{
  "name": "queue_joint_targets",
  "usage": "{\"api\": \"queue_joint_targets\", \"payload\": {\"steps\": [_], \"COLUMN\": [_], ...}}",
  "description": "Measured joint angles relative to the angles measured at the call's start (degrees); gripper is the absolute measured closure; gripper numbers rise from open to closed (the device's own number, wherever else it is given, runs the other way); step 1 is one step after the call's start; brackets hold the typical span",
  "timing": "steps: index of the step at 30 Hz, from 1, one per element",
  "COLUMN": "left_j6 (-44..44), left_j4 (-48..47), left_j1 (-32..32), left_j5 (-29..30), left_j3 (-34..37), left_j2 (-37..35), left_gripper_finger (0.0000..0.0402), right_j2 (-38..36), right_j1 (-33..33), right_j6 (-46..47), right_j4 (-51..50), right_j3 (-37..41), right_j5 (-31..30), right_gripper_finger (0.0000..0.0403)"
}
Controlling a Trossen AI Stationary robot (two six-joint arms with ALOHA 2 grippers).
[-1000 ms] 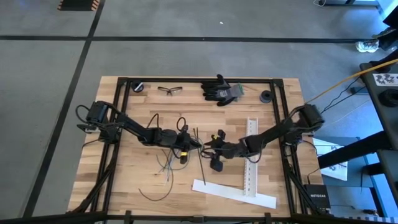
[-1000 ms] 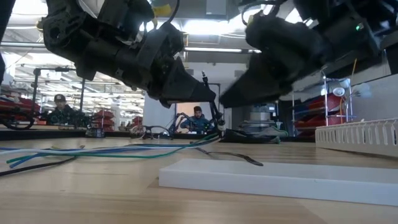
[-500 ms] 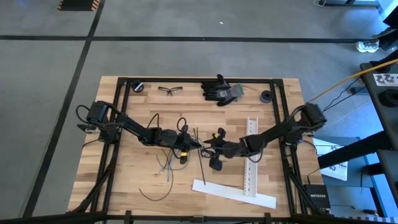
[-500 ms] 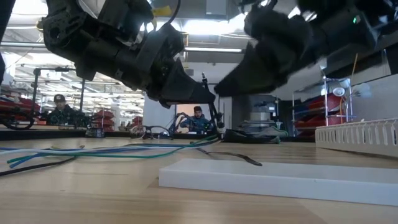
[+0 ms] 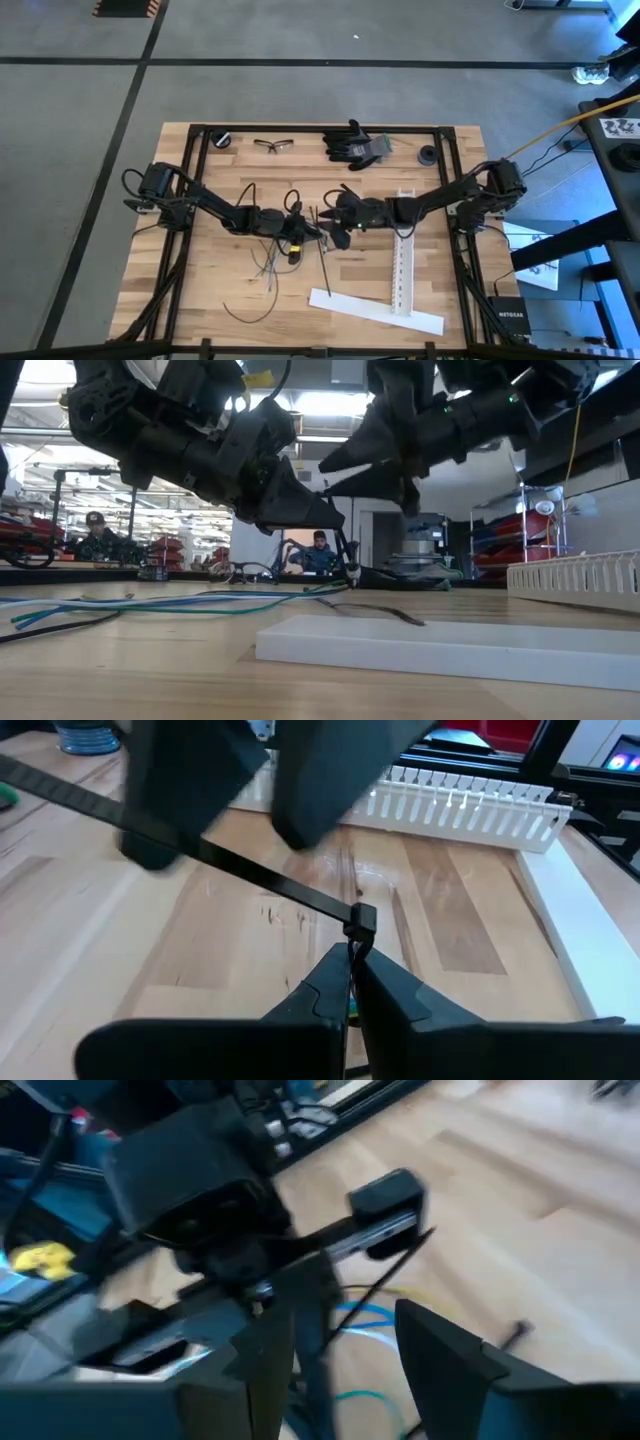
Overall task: Ziptie cables
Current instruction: Wrap the cable wires with the black zip tie
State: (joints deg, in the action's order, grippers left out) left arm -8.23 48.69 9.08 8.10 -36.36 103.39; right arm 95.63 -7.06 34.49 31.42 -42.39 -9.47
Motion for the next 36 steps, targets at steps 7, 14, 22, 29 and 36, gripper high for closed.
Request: {"api": "queue_joint_targets", "payload": {"steps": [7, 14, 22, 29, 36], "left_j6": [0.8, 0.9, 0.7, -1.8, -3.2], "left_j4": [0.0, 0.2, 0.3, -2.2, -11.8], "left_j1": [0.0, 0.0, 0.0, 0.0, -0.5], "left_j5": [0.0, 0.0, -0.1, -0.1, -1.7], "left_j3": [0.0, 0.0, 0.0, 0.0, 0.0], "left_j2": [0.0, 0.0, 0.0, -1.2, -7.9], "left_gripper_finger": [0.0401, 0.0401, 0.0401, 0.0378, 0.0288], "right_j2": [0.2, 2.1, 3.1, 3.1, 3.1], "right_j1": [0.4, 0.3, 0.3, 0.3, 0.3], "right_j6": [1.9, 1.5, -0.1, -4.0, -5.6], "right_j4": [-0.3, 3.3, 3.4, 4.4, 4.1], "right_j3": [0.2, 0.1, 0.0, 0.0, 0.0], "right_j5": [1.6, 1.6, 1.7, 2.6, 3.1], "right_gripper_finger": [0.0247, 0.0314, 0.0397, 0.0402, 0.0403]}}
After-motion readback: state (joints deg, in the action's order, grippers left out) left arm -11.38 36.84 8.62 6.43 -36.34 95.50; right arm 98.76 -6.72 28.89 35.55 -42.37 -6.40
